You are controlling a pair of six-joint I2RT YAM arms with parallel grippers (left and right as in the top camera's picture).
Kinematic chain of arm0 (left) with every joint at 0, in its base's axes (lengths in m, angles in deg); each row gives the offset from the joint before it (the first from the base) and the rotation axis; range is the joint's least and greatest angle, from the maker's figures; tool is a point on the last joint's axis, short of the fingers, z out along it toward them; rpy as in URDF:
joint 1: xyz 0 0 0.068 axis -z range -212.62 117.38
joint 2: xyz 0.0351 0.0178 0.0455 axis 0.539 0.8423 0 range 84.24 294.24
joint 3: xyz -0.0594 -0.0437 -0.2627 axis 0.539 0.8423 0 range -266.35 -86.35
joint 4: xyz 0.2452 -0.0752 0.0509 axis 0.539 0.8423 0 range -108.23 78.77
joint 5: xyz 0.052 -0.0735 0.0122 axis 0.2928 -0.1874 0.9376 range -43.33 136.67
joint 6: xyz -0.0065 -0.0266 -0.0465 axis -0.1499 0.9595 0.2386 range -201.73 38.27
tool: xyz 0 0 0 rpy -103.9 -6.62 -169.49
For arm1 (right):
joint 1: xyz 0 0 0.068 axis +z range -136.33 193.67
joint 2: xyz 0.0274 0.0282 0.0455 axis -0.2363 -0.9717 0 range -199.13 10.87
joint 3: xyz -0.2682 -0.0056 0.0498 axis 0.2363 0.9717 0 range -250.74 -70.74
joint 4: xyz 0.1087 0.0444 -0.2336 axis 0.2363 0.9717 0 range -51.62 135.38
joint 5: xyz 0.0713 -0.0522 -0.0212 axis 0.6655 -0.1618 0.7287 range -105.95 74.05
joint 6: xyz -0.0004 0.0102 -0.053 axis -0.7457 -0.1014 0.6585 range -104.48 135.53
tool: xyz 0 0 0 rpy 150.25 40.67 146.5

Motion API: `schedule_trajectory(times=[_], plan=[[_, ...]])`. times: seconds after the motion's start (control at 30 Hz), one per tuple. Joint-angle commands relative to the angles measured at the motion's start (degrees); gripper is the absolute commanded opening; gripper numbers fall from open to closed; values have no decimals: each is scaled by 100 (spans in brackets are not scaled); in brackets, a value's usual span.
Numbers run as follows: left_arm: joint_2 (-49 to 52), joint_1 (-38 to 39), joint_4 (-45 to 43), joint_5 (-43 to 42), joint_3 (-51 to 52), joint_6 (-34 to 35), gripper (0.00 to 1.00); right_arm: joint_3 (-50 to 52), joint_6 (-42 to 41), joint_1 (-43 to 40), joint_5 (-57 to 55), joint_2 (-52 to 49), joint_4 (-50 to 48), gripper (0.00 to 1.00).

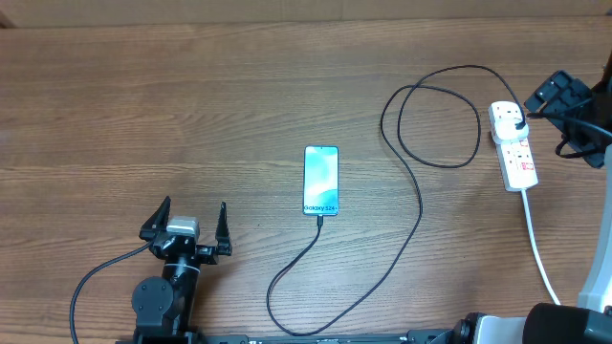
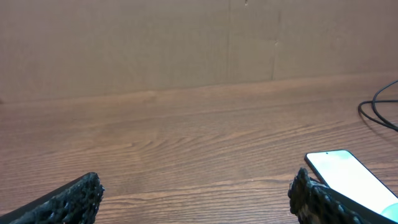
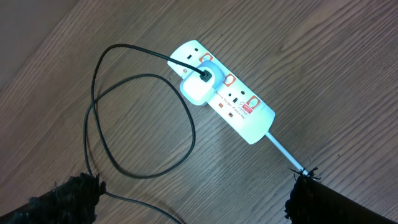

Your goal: Plug charger to phone and switch on socket

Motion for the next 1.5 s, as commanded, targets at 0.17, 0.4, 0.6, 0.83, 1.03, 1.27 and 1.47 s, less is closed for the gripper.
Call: schedule_trajectory(times=[0.17,0.4,0.6,0.83,1.03,1.27,1.47], plan=[[-68,-22,15,20,22,-68,99,20,-42,11,-57,28,-15,100],[-68,-22,15,17,22,-68,99,20,-4,9,-57,28,-15,100],[-68,-22,15,20,22,-68,99,20,-4,11,-57,28,-39,100],[-68,-22,15,20,22,-68,99,20,-7,11,179,28,-264,100],[-68,-22,15,17,22,-68,99,20,-7,11,647,61,-531,100],[-68,-22,15,20,22,-68,99,31,-7,243,763,216,-688,100],[-68,-22,15,17,22,-68,99,31,-4,737,739,356,-1213,100]])
